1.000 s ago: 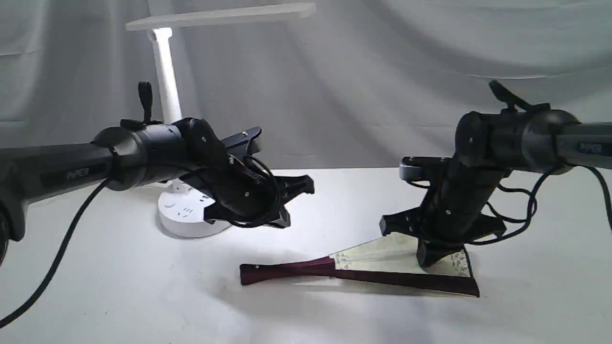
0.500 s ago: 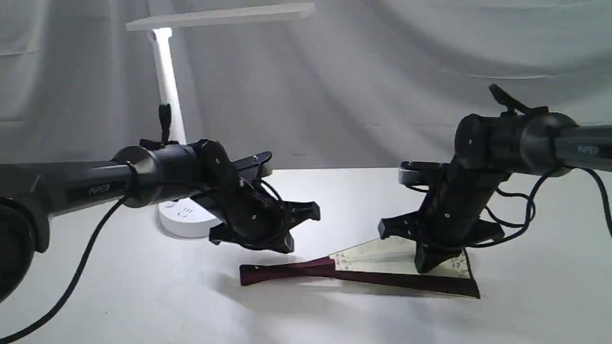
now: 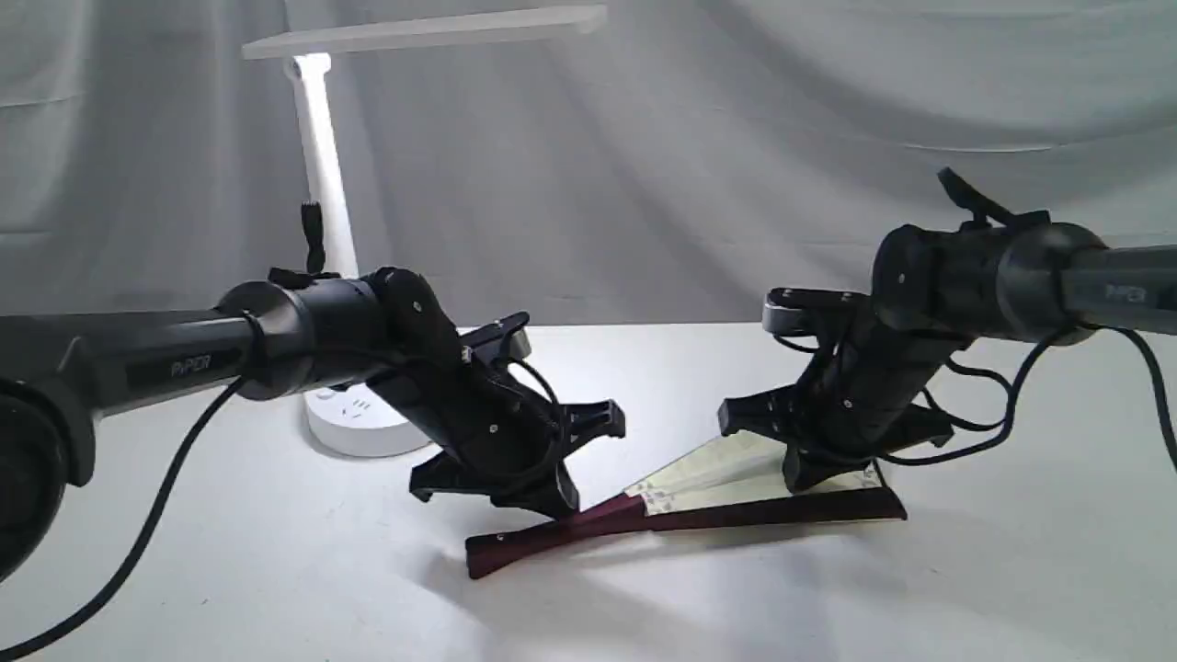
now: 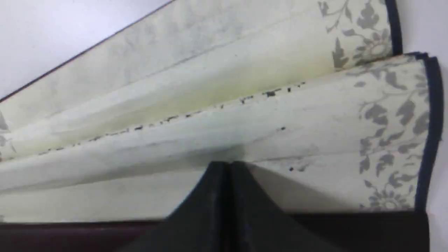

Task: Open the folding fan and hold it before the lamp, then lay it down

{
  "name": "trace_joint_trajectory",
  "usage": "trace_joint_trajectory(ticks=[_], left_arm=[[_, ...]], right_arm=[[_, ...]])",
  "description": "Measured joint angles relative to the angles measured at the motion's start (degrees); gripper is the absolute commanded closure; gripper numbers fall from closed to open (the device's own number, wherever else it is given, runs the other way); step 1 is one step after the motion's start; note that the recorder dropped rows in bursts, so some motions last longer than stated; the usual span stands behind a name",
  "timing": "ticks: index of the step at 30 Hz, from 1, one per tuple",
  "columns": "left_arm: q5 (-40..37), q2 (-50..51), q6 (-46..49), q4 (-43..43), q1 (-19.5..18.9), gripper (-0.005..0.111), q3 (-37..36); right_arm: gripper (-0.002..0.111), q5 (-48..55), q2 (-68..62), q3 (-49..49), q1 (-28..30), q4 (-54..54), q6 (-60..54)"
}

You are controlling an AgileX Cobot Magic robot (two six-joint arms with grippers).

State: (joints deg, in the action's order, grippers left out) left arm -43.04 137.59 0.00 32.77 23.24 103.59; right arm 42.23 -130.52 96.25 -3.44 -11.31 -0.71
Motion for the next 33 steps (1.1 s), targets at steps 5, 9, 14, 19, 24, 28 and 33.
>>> trace_joint_trajectory(ticks=[5, 9, 14, 19, 24, 28, 33], left_arm=[[-0.7, 0.0, 0.0, 1.0, 0.3, 0.107, 0.0], [-0.7, 0.0, 0.0, 1.7, 1.8, 0.107, 0.0], [-0.7, 0.0, 0.4, 1.8, 4.9, 0.107, 0.0], [-0.7, 0.0, 0.4, 2.7, 6.7, 0.107, 0.0], [0.3, -0.2, 0.4, 5.0, 7.9, 0.107, 0.0], [1.3, 0.0, 0.4, 6.5, 8.1, 0.107, 0.0], [1.1, -1.4, 2.5, 6.1, 8.1, 0.107, 0.0]], right_arm=[[0.108, -1.2, -0.8, 0.0, 0.0, -0.2, 0.0], [0.108, -3.1, -1.5, 0.0, 0.0, -0.8, -1.0], [0.108, -6.1, -2.0, 0.0, 0.0, -1.5, -1.4], [0.108, -9.3, -2.4, 0.0, 0.0, -2.2, -1.6], [0.108, -13.3, -2.9, 0.0, 0.0, -6.2, -3.1], [0.108, -13.9, -3.3, 1.6, 0.0, -7.4, -5.2], [0.108, -9.2, -3.5, 6.4, 0.0, -7.9, -5.8]])
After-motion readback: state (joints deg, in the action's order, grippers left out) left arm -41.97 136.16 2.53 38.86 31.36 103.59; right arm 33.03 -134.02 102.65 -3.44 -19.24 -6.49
